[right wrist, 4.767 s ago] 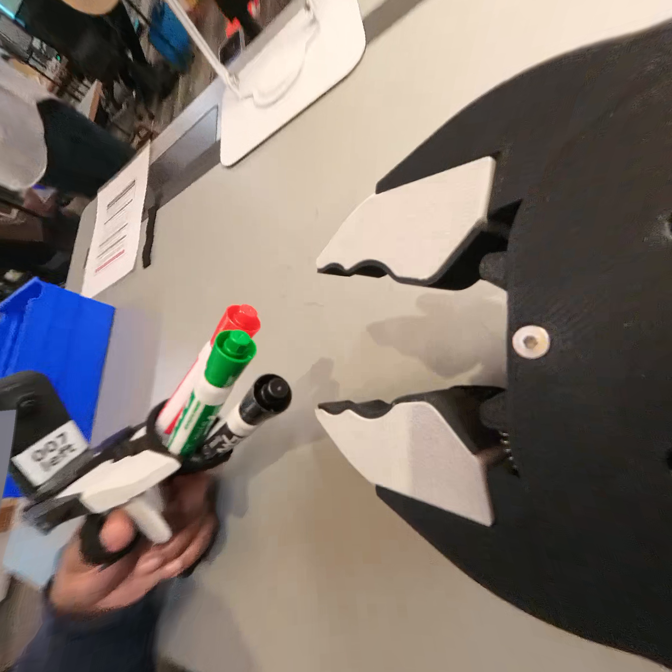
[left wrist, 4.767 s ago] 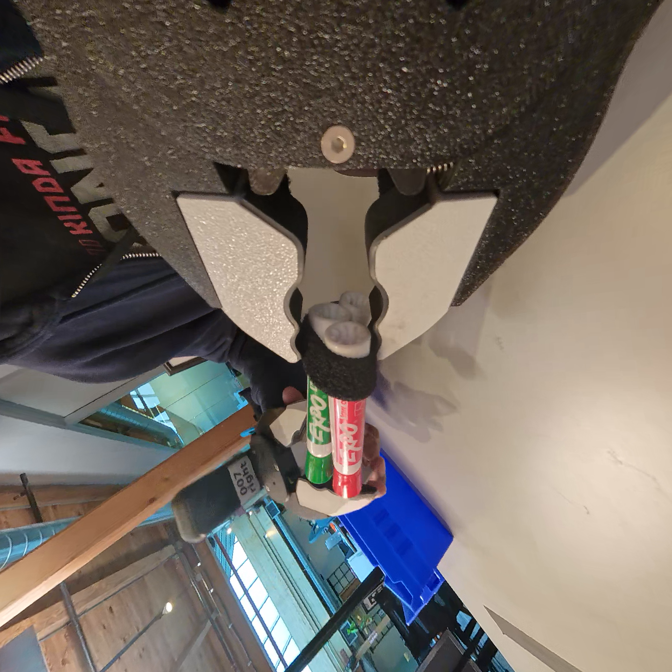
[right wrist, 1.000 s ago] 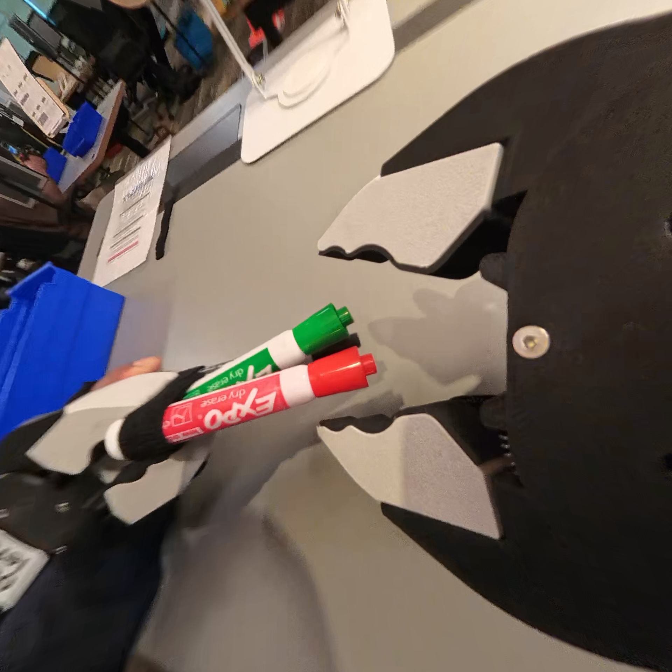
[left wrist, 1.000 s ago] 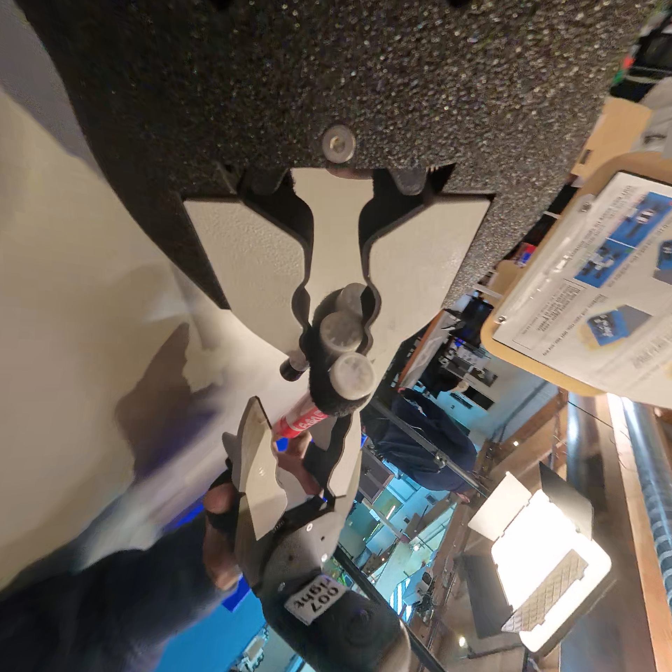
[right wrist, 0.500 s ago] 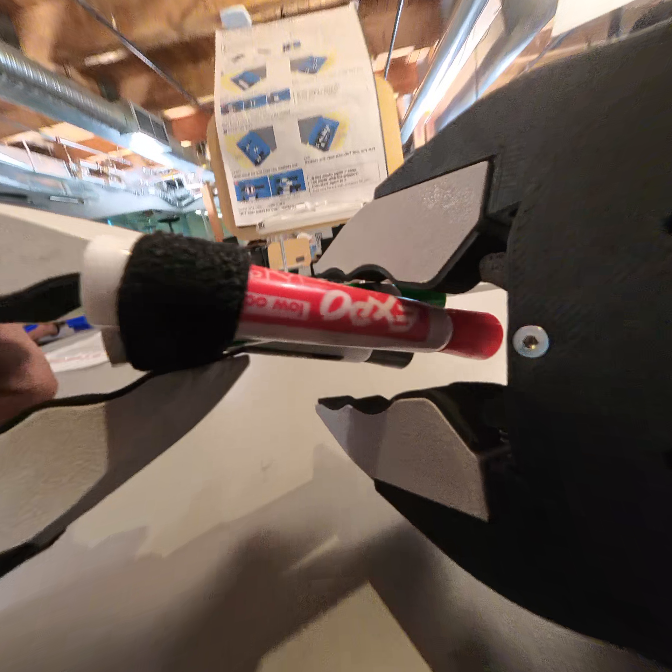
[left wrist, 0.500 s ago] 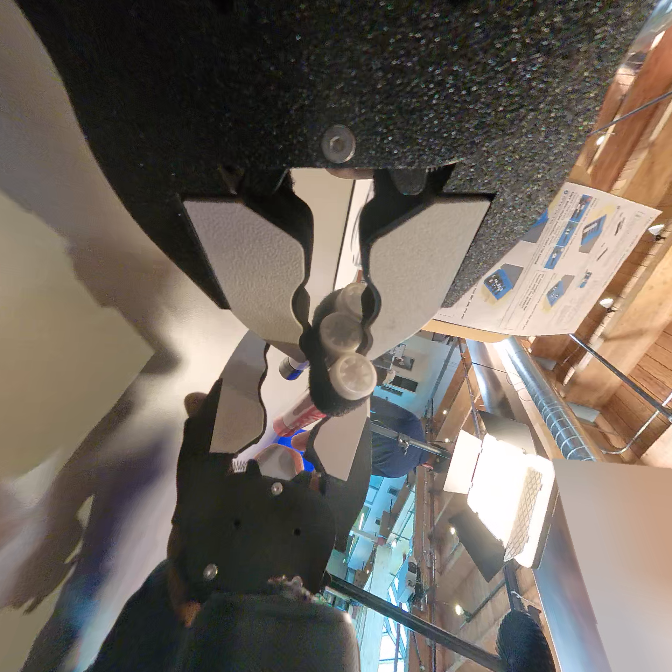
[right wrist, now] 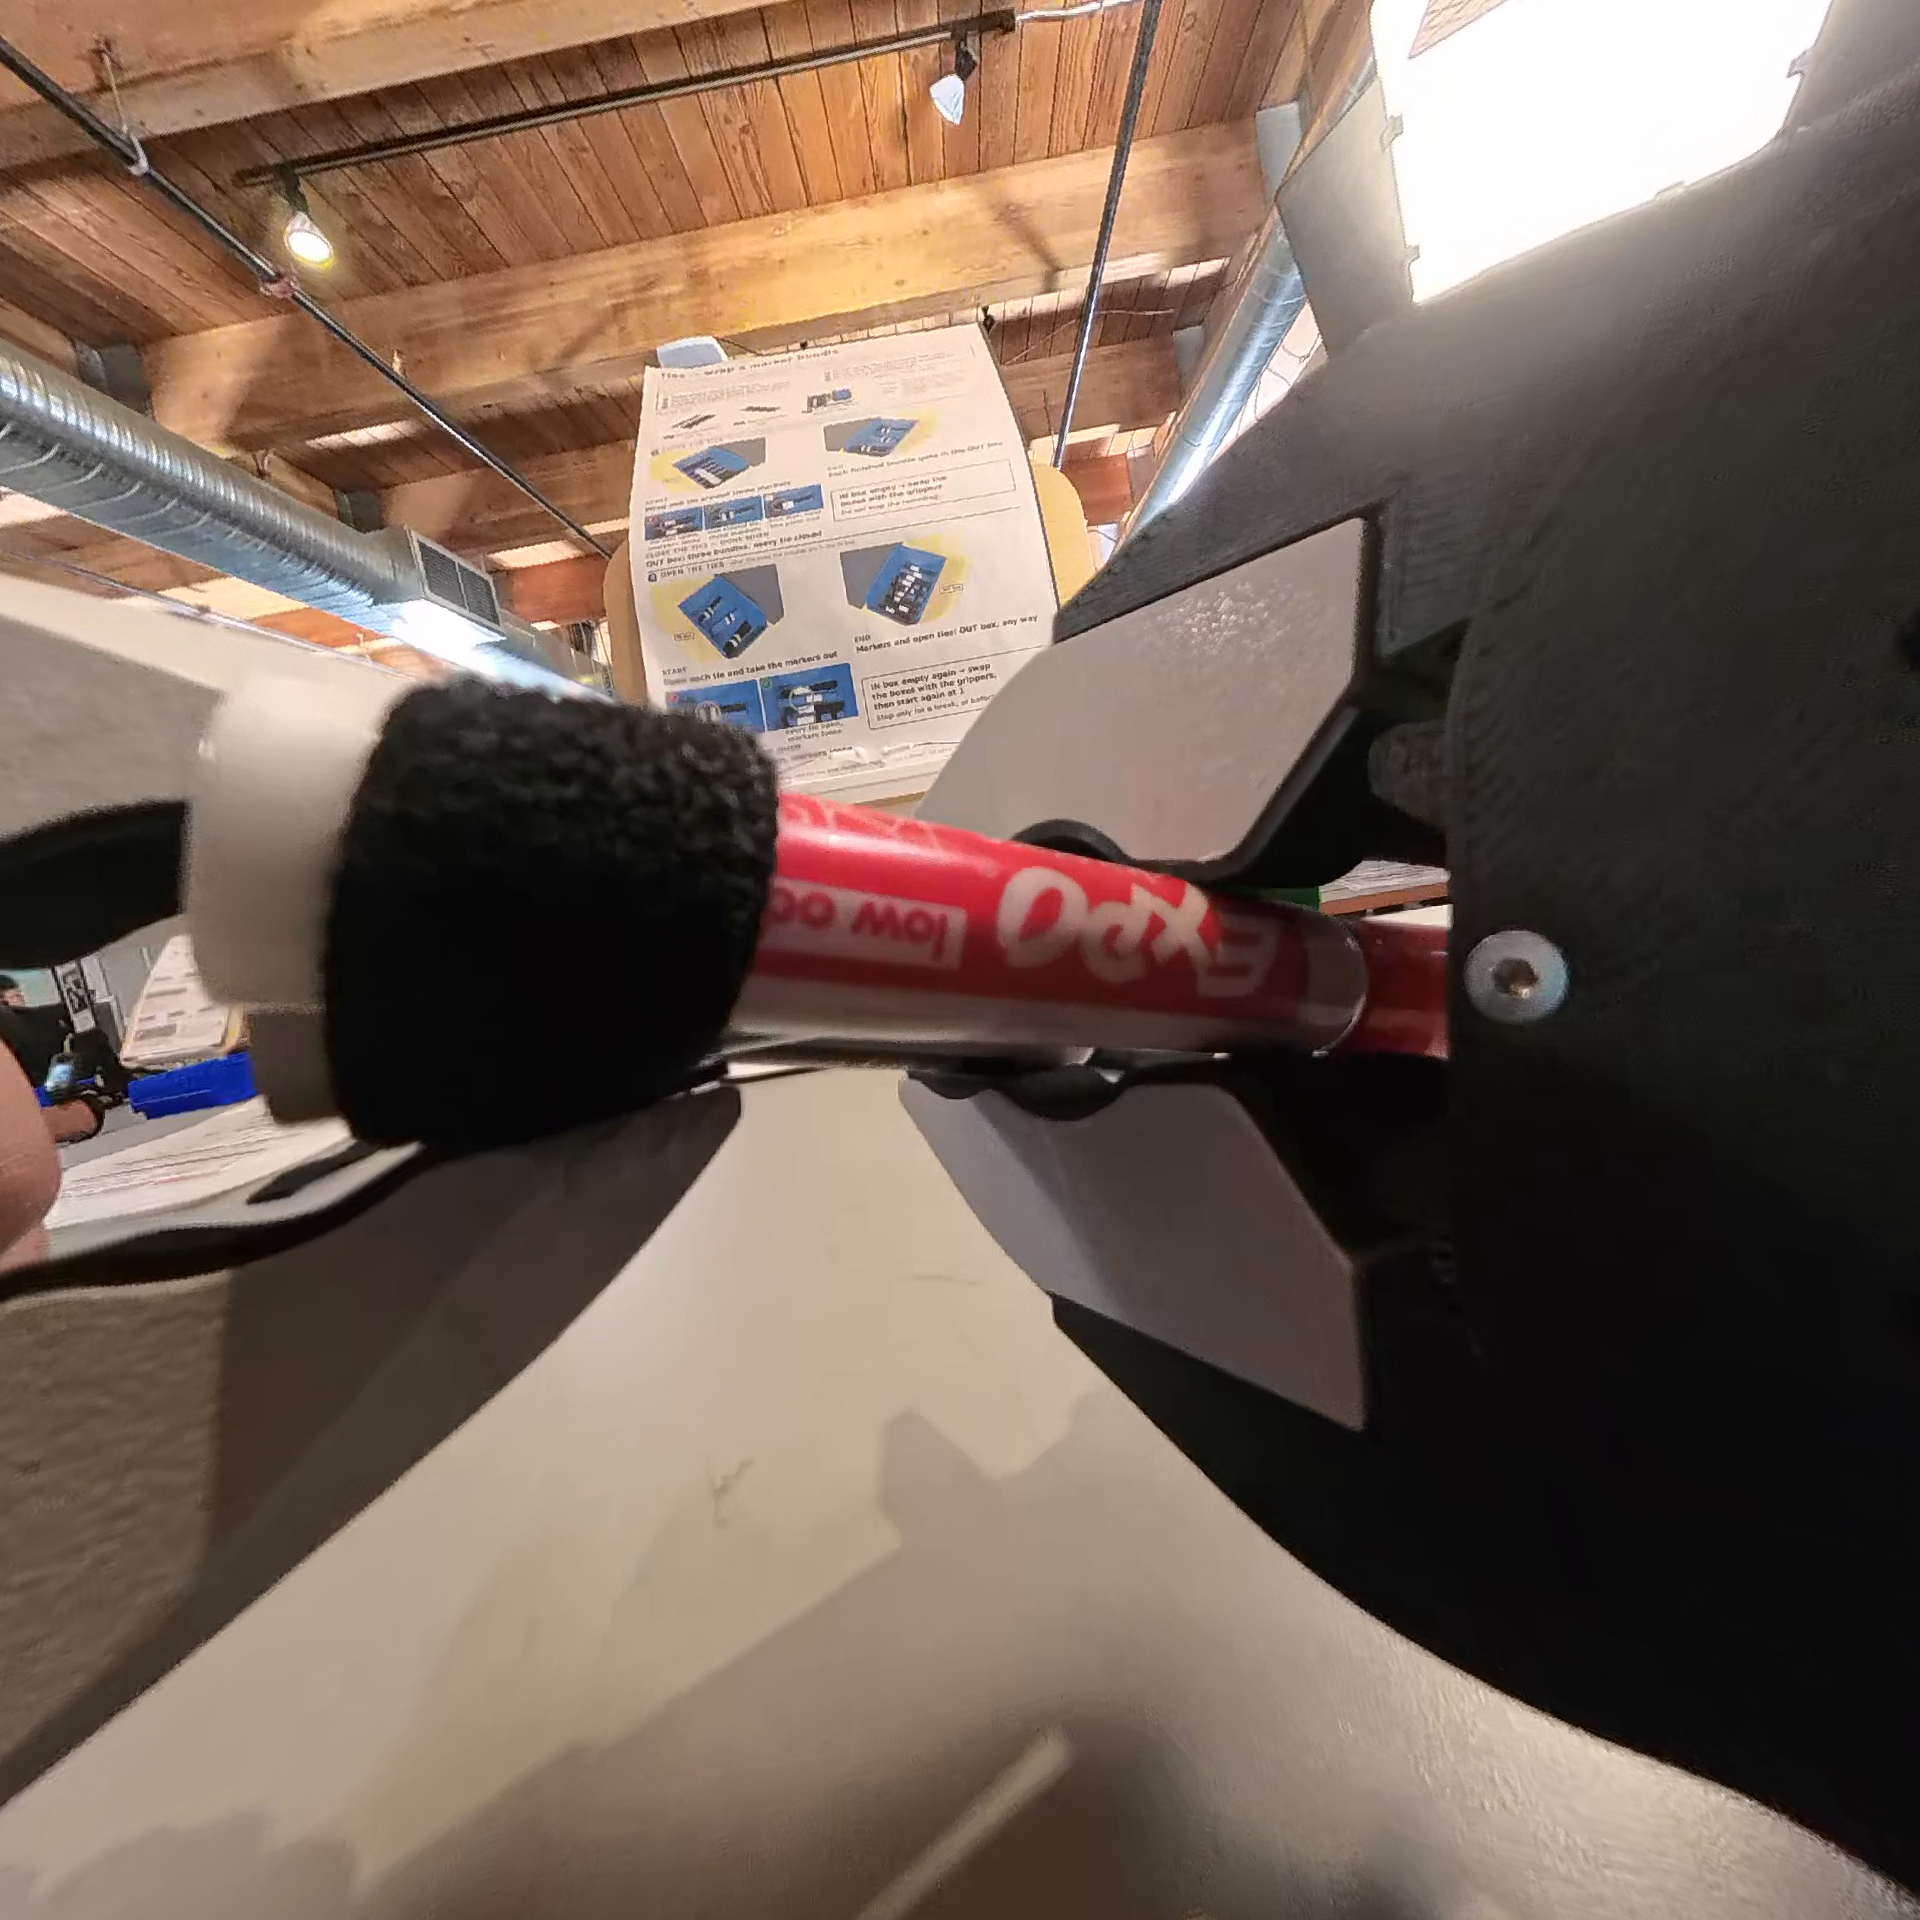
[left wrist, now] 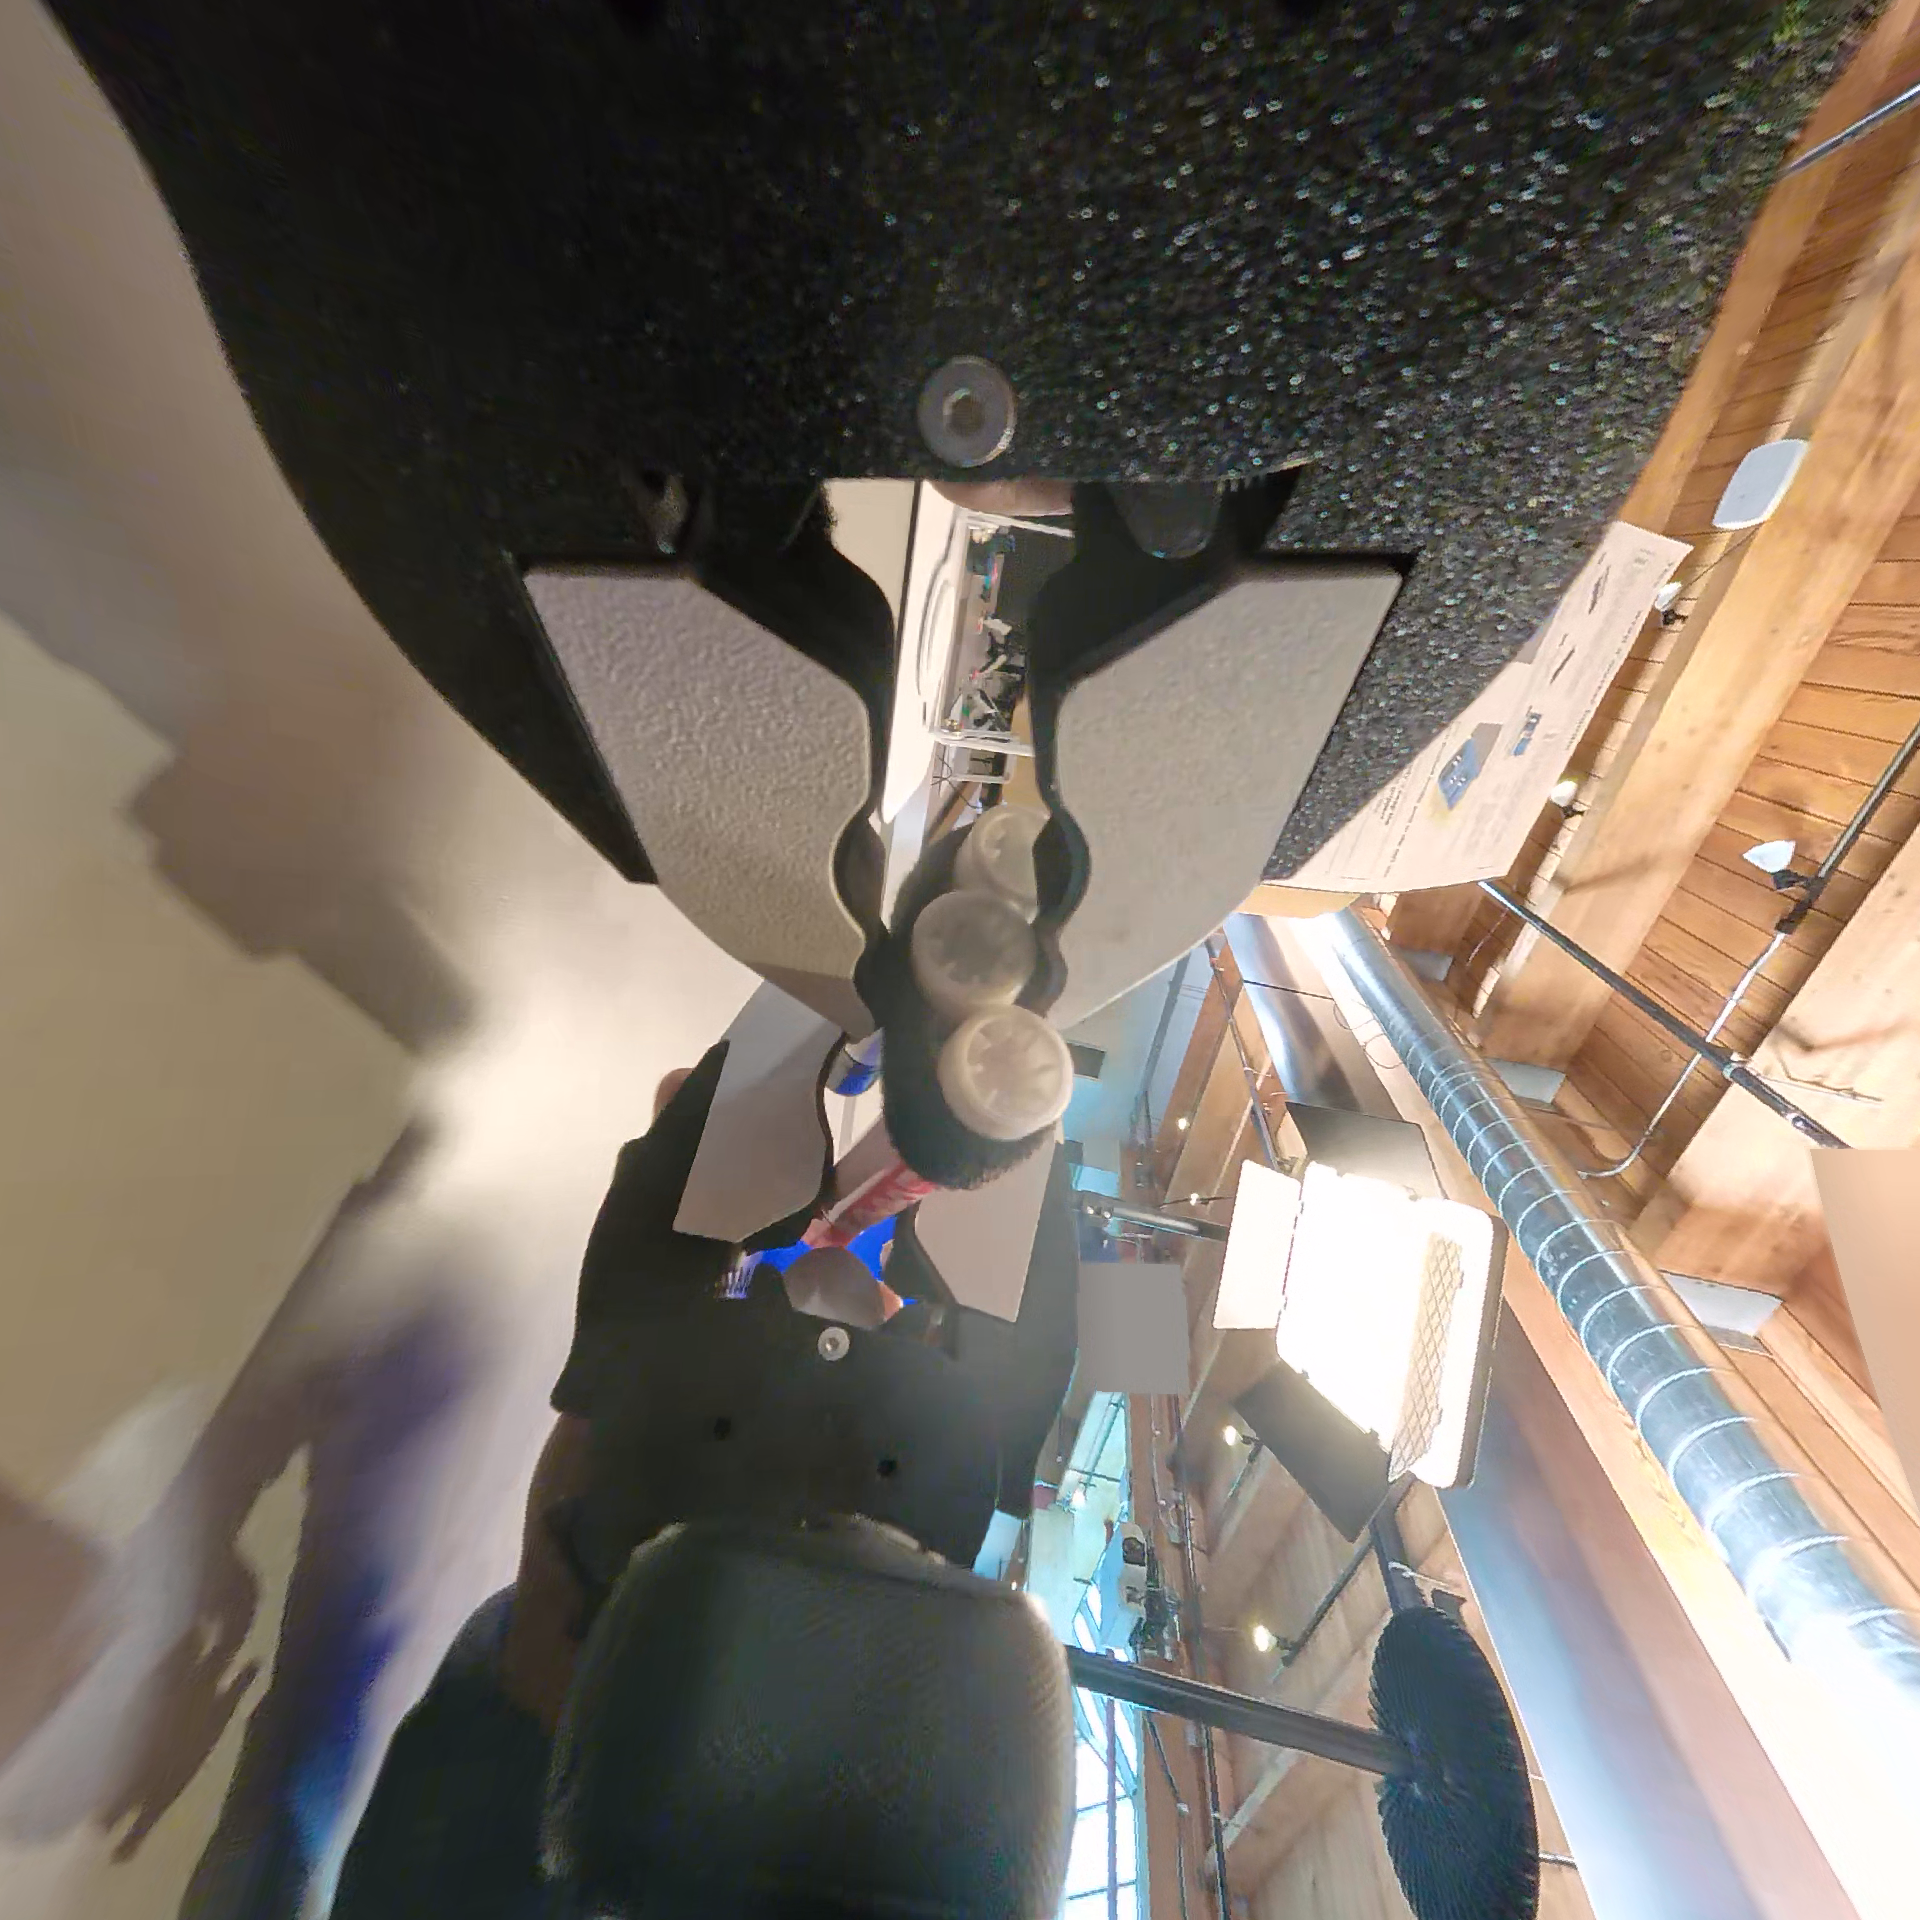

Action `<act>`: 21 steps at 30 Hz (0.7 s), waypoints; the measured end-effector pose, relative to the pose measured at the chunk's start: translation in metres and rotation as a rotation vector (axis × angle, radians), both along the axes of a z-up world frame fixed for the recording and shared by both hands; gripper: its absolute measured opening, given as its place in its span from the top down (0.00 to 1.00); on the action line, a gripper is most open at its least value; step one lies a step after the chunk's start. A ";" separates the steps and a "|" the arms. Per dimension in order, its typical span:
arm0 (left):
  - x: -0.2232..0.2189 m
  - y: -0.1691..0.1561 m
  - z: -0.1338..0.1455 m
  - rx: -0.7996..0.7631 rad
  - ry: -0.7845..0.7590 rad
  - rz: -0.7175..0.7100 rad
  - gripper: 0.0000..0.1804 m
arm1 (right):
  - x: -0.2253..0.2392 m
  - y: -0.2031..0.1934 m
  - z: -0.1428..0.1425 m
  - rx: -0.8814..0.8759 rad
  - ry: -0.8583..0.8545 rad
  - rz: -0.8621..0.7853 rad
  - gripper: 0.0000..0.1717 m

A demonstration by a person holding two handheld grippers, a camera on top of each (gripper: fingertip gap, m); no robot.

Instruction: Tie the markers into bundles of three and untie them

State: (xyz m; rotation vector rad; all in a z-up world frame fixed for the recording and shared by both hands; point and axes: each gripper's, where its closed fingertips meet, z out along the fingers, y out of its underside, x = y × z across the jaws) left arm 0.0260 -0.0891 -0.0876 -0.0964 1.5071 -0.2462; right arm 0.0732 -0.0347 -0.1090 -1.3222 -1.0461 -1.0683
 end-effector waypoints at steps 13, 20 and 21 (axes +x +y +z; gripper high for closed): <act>0.003 0.004 -0.001 -0.032 -0.022 0.027 0.81 | 0.006 -0.001 0.002 0.015 -0.018 -0.031 0.81; 0.006 0.008 -0.003 -0.102 -0.001 0.028 0.78 | 0.011 0.000 0.002 0.016 -0.027 -0.051 0.82; 0.006 0.009 -0.003 -0.118 0.001 0.028 0.77 | 0.011 0.000 0.002 0.015 -0.028 -0.053 0.82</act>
